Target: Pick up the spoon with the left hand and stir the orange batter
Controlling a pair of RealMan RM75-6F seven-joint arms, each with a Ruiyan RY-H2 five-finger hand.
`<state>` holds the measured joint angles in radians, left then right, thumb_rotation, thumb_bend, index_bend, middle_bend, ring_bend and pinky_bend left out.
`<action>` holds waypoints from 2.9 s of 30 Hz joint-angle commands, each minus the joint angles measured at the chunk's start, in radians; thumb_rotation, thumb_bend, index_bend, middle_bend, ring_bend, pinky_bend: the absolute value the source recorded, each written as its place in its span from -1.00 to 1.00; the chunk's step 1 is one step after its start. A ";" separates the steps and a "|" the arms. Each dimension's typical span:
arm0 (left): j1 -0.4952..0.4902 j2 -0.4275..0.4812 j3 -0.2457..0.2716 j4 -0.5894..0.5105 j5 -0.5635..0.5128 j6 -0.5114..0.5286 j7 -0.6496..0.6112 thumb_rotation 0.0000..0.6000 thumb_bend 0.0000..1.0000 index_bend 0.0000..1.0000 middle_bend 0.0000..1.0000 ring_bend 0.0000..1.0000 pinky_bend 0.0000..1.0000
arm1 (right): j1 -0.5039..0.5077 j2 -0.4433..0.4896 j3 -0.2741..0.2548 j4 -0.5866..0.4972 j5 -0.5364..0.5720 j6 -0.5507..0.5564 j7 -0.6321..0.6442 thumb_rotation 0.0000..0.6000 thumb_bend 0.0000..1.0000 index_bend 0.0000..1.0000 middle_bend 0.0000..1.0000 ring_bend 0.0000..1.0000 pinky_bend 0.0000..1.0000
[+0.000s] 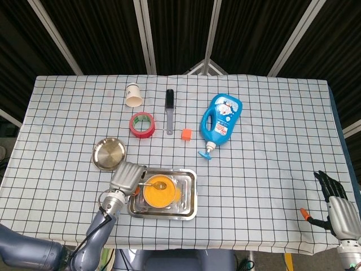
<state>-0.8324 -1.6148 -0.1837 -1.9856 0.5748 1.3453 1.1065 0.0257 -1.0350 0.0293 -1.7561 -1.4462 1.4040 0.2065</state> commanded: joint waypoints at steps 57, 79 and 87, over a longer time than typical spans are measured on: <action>-0.073 -0.032 0.051 0.070 -0.021 0.036 -0.036 1.00 0.24 0.18 1.00 1.00 1.00 | -0.002 0.002 0.001 -0.001 0.001 0.001 0.012 1.00 -0.38 -1.00 -1.00 -1.00 -1.00; -0.144 0.070 0.312 0.340 0.624 -0.091 0.135 1.00 0.45 0.58 1.00 1.00 1.00 | -0.002 0.004 0.000 -0.004 0.002 -0.001 0.013 1.00 -0.38 -1.00 -1.00 -1.00 -1.00; -0.135 0.058 0.306 0.365 0.684 -0.132 0.150 1.00 0.45 0.58 1.00 1.00 1.00 | -0.001 0.004 0.001 -0.005 0.003 -0.001 0.013 1.00 -0.38 -1.00 -1.00 -1.00 -1.00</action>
<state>-0.9696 -1.5542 0.1252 -1.6229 1.2568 1.2161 1.2557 0.0244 -1.0315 0.0300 -1.7611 -1.4437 1.4027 0.2193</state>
